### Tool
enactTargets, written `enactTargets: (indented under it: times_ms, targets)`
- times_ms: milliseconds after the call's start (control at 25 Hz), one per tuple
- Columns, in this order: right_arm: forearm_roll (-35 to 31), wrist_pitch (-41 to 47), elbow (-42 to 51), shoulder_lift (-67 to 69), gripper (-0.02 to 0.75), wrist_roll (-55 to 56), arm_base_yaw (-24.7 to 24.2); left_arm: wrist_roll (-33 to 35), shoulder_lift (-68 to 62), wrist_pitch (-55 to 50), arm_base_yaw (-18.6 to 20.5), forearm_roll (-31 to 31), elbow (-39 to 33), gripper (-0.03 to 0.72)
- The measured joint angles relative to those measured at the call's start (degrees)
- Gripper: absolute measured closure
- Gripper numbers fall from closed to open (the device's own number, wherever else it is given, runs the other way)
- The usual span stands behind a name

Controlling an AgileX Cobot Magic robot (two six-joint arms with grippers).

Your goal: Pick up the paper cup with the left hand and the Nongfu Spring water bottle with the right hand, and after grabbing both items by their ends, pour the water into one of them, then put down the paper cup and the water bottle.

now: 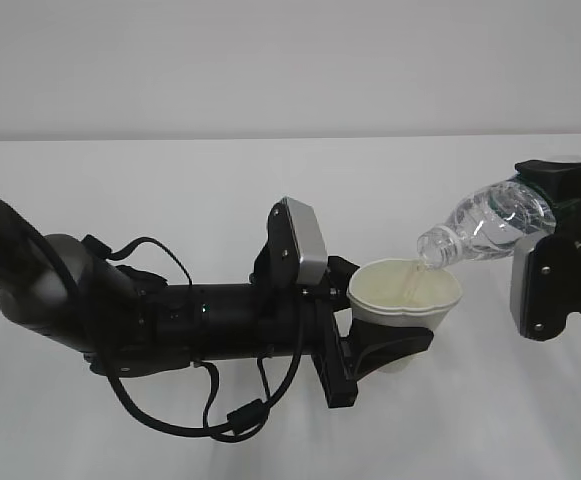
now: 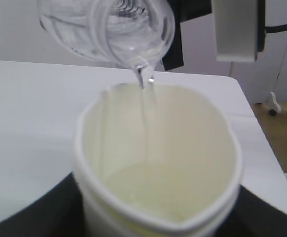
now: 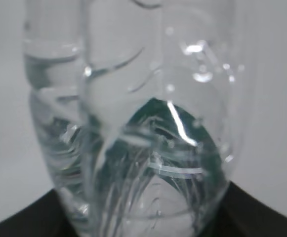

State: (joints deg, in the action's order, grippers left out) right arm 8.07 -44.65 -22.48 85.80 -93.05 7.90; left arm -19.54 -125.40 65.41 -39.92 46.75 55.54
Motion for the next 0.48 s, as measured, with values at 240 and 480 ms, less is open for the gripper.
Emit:
enactTargets:
  times_ms: [240,480]
  targets:
    - [0.0,0.0,0.0,0.0,0.351,0.0,0.0,0.0,0.0,0.0,0.0,0.0,0.0,0.26]
    - [0.0,0.0,0.0,0.0,0.363,0.0,0.0,0.0,0.0,0.0,0.0,0.1,0.0,0.26]
